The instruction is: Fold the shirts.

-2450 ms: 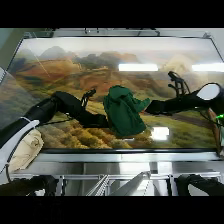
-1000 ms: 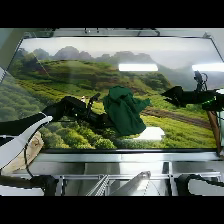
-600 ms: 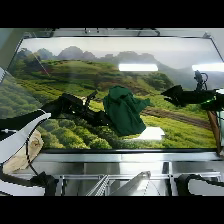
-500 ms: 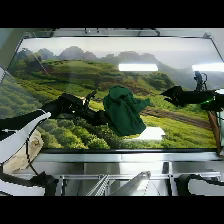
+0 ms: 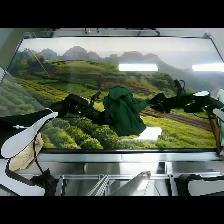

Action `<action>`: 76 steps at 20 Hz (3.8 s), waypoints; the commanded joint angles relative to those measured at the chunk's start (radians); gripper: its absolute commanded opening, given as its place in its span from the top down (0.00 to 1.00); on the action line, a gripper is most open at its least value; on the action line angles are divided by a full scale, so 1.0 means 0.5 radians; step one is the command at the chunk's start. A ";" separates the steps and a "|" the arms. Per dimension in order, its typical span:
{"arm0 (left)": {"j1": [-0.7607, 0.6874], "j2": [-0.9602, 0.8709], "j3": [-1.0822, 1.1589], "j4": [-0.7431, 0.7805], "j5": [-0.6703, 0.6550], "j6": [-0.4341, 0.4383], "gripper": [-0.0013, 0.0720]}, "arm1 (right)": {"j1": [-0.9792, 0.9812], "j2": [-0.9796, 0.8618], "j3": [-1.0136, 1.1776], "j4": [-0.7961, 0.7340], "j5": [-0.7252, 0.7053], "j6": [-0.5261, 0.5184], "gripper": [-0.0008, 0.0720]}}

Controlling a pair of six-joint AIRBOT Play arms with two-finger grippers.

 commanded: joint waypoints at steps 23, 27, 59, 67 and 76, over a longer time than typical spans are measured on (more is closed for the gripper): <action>1.080 1.555 1.353 0.309 0.884 -0.315 0.96 | -1.113 1.518 0.814 0.600 0.077 -0.094 0.97; 1.328 1.826 1.117 0.570 0.788 -0.367 0.95 | -1.204 1.505 0.814 0.557 0.185 -0.028 0.97; 1.136 0.185 0.721 0.583 0.919 -0.298 0.02 | -0.739 0.372 0.344 -1.065 0.517 0.534 0.33; 0.891 -0.256 0.665 0.431 0.549 -0.355 0.04 | -0.784 0.373 0.037 -0.967 0.417 0.472 0.33; 0.732 -0.594 1.266 0.435 0.550 -0.454 0.96 | -0.785 0.372 0.037 -0.969 0.269 0.535 0.33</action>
